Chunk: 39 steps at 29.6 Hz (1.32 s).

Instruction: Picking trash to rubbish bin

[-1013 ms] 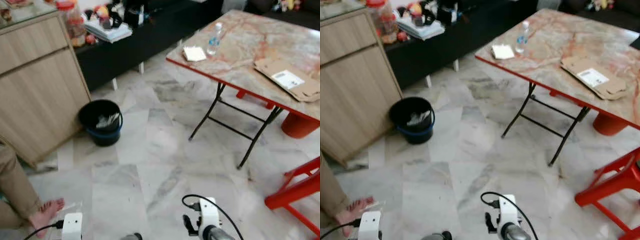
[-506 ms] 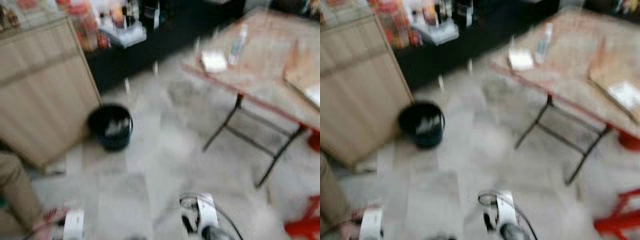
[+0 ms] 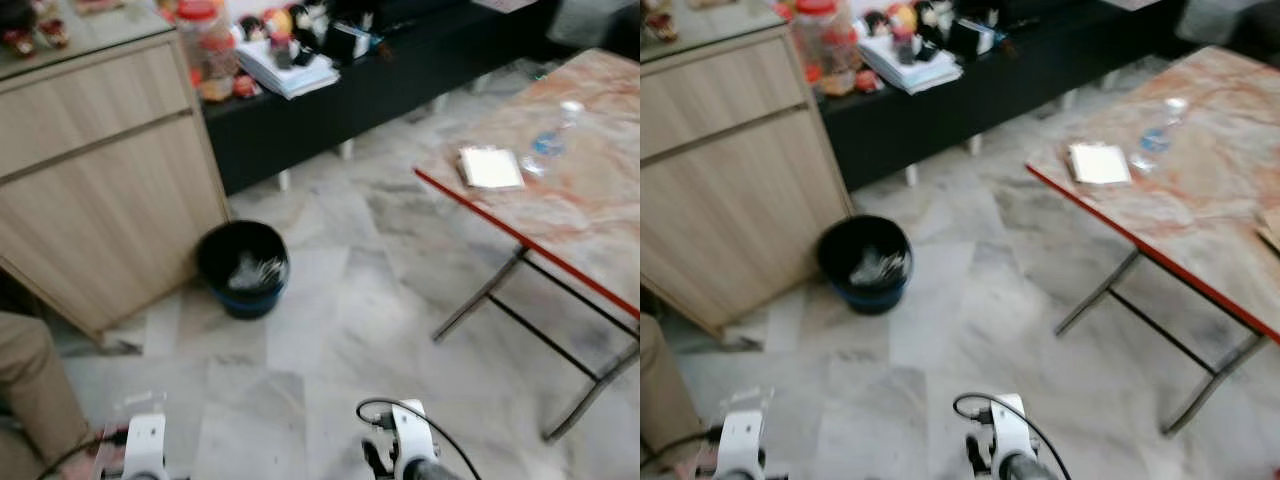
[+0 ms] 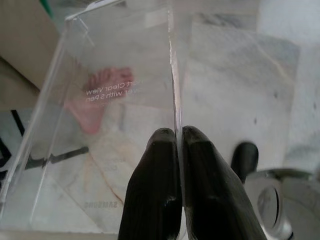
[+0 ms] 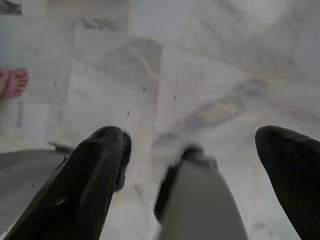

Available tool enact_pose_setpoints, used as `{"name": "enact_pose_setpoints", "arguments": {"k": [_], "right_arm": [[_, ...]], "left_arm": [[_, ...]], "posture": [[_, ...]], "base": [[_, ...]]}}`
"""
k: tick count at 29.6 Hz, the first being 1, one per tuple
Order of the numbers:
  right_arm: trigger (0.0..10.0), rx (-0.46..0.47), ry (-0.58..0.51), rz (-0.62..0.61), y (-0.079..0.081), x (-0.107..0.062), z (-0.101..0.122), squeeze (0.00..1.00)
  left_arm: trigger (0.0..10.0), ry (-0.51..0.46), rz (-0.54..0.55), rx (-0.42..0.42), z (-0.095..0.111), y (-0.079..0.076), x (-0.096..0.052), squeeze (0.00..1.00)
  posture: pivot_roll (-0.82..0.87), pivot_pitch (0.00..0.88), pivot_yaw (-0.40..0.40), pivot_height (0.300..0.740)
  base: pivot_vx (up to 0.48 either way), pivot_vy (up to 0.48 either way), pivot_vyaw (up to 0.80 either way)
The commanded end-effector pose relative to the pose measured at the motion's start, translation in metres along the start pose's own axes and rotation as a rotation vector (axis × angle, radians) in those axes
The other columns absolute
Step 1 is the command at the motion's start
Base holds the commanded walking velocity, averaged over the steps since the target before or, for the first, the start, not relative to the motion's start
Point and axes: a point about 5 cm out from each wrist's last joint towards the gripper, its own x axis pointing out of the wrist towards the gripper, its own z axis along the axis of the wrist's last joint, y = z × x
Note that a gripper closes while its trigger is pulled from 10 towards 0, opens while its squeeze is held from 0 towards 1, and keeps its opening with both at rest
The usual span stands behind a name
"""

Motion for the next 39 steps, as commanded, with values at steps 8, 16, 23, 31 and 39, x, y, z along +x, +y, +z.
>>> {"name": "enact_pose_setpoints", "arguments": {"k": [8, 16, 23, 31, 39], "right_arm": [[10.0, 0.043, 0.021, -0.006, -0.0054, -0.0022, -0.0084, 0.00], [10.0, -0.008, 0.017, 0.001, -0.0042, -0.0016, -0.0059, 0.00], [10.0, 0.030, 0.019, 0.004, -0.0026, -0.0017, -0.0077, 0.00], [10.0, 0.033, 0.013, -0.005, -0.0044, -0.0019, -0.0071, 0.00], [10.0, 0.043, 0.002, -0.004, -0.0049, -0.0017, -0.0049, 0.00]], "left_arm": [[10.0, 0.050, -0.004, -0.013, -0.0132, -0.0031, -0.0031, 0.00], [10.0, 0.049, -0.003, -0.015, -0.0121, -0.0027, -0.0027, 0.00], [10.0, 0.049, -0.004, -0.012, -0.0121, -0.0020, -0.0027, 0.00], [10.0, 0.049, -0.004, -0.011, -0.0121, -0.0021, -0.0027, 0.00], [10.0, 0.036, -0.010, -0.010, -0.0080, -0.0033, -0.0016, 0.00]], "posture": [[0.12, 0.162, 0.000, 0.740], [0.12, 0.159, 0.000, 0.740], [0.13, 0.159, 0.003, 0.740], [0.13, 0.160, 0.002, 0.740], [0.13, 0.156, 0.001, 0.740]], "base": [[0.455, 0.000, 0.00], [0.458, 0.000, 0.07], [0.458, 0.000, 0.42], [0.455, 0.000, 0.00], [0.453, 0.000, 0.00]]}}
